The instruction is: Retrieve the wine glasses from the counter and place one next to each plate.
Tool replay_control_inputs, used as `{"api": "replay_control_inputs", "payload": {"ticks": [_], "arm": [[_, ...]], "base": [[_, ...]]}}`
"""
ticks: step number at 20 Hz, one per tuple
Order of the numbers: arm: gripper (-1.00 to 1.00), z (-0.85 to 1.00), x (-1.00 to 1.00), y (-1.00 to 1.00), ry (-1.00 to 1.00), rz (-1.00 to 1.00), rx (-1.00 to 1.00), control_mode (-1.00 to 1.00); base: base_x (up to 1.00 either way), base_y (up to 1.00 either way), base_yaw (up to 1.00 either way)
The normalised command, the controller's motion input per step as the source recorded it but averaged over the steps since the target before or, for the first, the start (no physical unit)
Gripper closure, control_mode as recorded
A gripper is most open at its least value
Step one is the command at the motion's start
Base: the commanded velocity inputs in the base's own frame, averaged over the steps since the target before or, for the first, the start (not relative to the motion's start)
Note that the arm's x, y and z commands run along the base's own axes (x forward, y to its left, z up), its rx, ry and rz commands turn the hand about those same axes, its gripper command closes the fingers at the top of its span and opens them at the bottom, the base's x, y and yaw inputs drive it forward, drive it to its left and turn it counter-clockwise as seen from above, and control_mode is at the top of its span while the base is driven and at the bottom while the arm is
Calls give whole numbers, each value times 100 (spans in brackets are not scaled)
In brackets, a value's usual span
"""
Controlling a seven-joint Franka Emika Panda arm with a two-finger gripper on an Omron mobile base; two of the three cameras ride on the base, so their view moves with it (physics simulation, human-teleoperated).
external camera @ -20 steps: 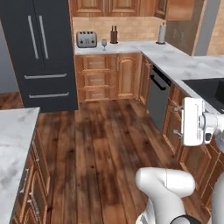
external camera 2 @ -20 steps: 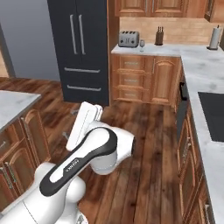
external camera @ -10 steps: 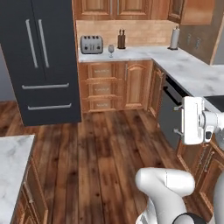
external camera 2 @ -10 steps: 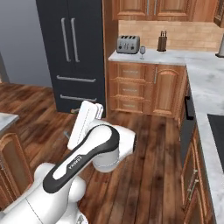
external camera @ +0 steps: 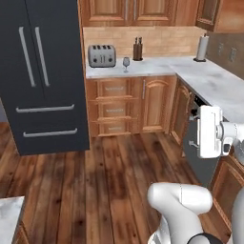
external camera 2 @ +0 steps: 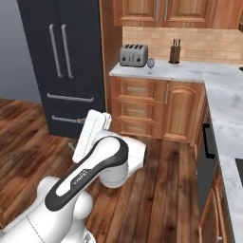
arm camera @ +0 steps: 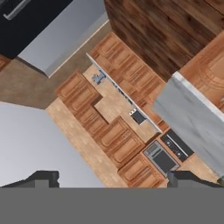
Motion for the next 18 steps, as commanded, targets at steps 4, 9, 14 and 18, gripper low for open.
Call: {"api": "replay_control_inputs", "payload": {"ticks": [4,9,14,18], "arm": [[-100,0,0,0,0,0,0,100],[-100,0,0,0,0,0,0,100],[-100,0,0,0,0,0,0,100],[-100,0,0,0,0,0,0,100]], "base": [[100,14,0],[100,20,0],[100,10,0],[100,16,0]]}}
